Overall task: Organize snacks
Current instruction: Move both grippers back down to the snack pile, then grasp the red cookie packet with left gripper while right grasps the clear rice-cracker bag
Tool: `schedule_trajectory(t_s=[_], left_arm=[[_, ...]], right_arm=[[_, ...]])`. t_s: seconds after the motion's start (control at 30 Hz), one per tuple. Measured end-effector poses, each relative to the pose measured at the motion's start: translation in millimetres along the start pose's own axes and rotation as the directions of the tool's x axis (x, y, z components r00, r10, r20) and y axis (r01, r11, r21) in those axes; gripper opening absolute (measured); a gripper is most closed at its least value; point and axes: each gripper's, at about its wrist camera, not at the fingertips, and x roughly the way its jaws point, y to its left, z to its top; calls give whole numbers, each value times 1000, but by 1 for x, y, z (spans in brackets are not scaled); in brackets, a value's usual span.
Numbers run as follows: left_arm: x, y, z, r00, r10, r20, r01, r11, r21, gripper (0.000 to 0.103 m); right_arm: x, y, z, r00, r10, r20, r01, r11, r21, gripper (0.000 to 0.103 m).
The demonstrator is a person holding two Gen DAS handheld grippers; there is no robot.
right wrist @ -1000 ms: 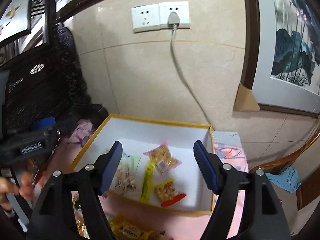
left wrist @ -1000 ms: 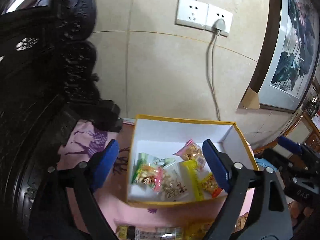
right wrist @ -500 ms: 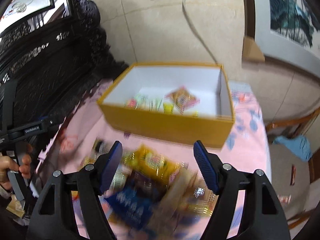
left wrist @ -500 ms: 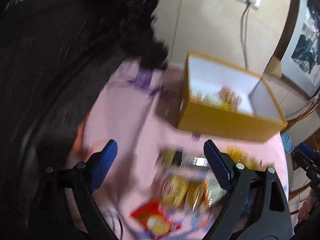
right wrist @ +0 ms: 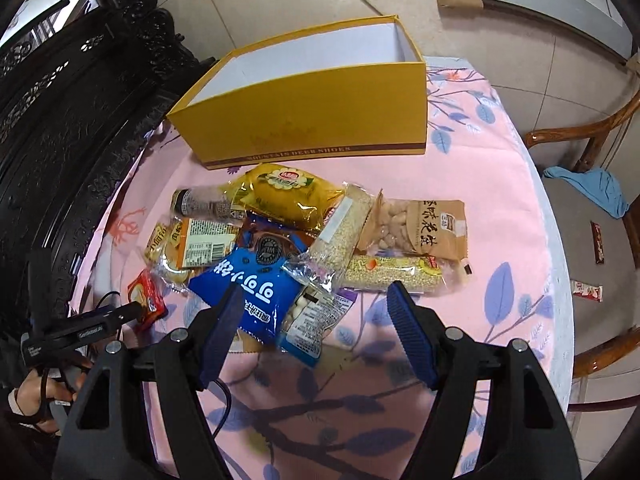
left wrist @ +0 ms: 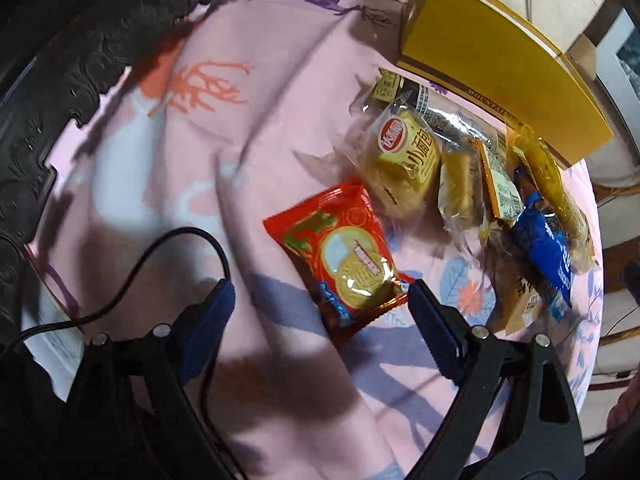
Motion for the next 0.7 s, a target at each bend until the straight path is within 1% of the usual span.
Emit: schedule_trajectory(t_s=[0.17,0.2,0.27,0.33,0.37,0.43,0.47,0.53,0.63,0.7], left_arm=[[22,-4,9,999,18,-30,-19,999,-35,90],[25,-5,9,999,30,-27,-31,999,-38,90],[29,-12,10,998,68,-10,-68,998,-11,90],[30,-14,10,997,81,2,-81,997,-3,89],[30,-14,10,996,91,8,-91,996,-1,87],[27,-13,9,994,107,17,-107,994,8,74],[27,-14,10,994,105,21,-105,994,12,71],[25,-12,9,994,105,23,-105,994,9,61],[23,-7,7,994,105,26,-105,995,1,53],[22,-5,6,995,99,27,-99,995,-2,51]], right_arm=[[6,-6,1,1000,-3,-12,3,1000,12,74],[9,-7,3,1000,-6,-16,7,1000,16,74],[17,-10,8,1000,-18,-24,18,999,27,74],[27,-13,16,999,-14,-33,15,998,55,74],[34,-15,20,999,-10,-43,13,997,72,74],[45,-17,28,998,2,-56,3,995,103,70],[51,-18,32,998,9,-64,-2,993,121,70],[65,-21,41,996,26,-87,-12,987,158,68],[84,-21,52,992,27,-126,-3,983,185,65],[98,-22,56,986,29,-164,5,979,204,61]])
